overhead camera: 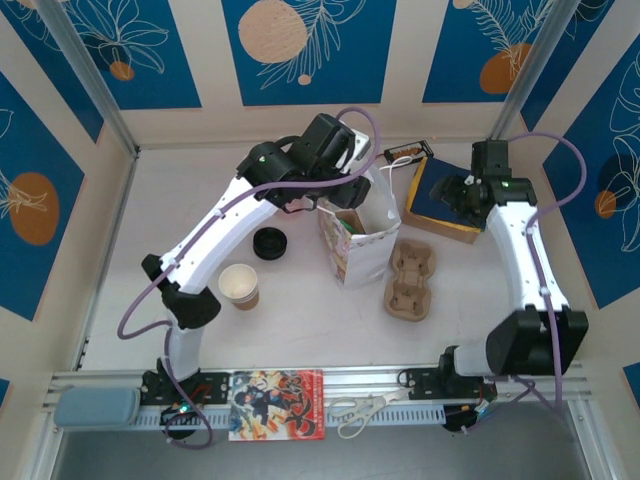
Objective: Pack the takeout coffee
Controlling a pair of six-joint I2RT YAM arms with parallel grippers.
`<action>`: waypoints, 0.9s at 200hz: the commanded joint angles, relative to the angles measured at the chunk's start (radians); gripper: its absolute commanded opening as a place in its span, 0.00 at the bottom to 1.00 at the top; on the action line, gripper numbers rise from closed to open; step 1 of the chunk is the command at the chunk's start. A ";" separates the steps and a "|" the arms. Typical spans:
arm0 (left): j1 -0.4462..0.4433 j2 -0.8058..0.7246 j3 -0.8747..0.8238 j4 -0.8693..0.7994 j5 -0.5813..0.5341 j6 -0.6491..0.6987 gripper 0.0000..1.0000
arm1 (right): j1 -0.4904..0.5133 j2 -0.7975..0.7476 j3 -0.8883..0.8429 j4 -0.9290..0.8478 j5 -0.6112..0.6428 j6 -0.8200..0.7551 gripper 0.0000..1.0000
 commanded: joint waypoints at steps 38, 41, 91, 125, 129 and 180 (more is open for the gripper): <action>0.092 -0.103 -0.010 -0.002 0.056 -0.053 1.00 | -0.044 0.373 0.229 0.036 0.003 -0.003 0.76; 0.098 -0.109 -0.015 -0.002 0.059 -0.055 1.00 | -0.044 0.395 0.244 0.035 0.005 -0.006 0.76; 0.169 -0.228 -0.169 0.032 0.065 -0.080 1.00 | -0.056 0.714 0.536 -0.063 0.054 -0.036 0.80; 0.216 -0.291 -0.259 0.062 0.084 -0.106 1.00 | -0.055 0.840 0.670 -0.140 0.108 -0.056 0.85; 0.222 -0.298 -0.268 0.066 0.087 -0.108 1.00 | -0.055 0.849 0.677 -0.145 0.116 -0.060 0.85; 0.257 -0.338 -0.348 0.099 0.113 -0.133 1.00 | -0.051 0.892 0.666 -0.147 0.125 -0.087 0.83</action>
